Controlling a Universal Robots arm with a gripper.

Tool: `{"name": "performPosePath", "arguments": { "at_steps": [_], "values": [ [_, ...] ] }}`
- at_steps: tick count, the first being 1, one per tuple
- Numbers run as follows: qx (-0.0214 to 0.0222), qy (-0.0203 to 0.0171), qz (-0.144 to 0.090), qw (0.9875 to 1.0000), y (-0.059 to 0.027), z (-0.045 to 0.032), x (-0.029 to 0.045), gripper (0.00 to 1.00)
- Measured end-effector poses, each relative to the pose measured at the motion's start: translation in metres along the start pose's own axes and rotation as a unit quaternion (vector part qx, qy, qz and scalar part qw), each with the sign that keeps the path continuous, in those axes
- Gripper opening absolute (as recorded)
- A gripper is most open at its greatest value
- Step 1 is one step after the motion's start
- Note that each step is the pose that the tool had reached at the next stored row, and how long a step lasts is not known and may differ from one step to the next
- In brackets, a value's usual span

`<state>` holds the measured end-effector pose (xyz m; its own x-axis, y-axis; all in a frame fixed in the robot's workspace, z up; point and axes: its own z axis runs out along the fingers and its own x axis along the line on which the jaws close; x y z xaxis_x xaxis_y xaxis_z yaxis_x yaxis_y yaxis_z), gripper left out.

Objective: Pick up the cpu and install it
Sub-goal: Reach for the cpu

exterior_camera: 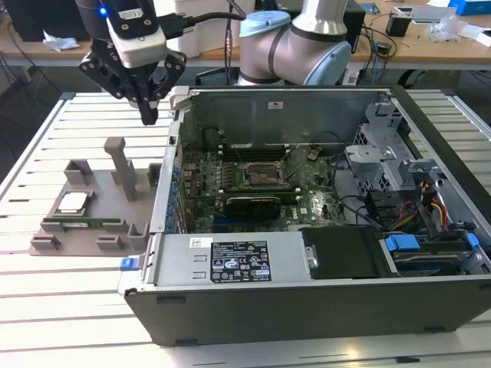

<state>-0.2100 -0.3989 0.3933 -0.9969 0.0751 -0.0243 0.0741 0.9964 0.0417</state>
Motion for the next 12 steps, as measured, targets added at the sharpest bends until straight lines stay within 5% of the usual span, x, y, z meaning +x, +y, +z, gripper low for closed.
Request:
{"name": "performPosePath", "arguments": {
  "at_steps": [3,5,12],
  "values": [
    [0.0,0.0,0.0,1.0,-0.0005,-0.0001,0.0063,0.11],
    [0.0,0.0,0.0,1.0,-0.0014,-0.0004,0.0188,0.11],
    [0.0,0.0,0.0,1.0,-0.002,-0.0006,0.0275,0.11]
  ]
}}
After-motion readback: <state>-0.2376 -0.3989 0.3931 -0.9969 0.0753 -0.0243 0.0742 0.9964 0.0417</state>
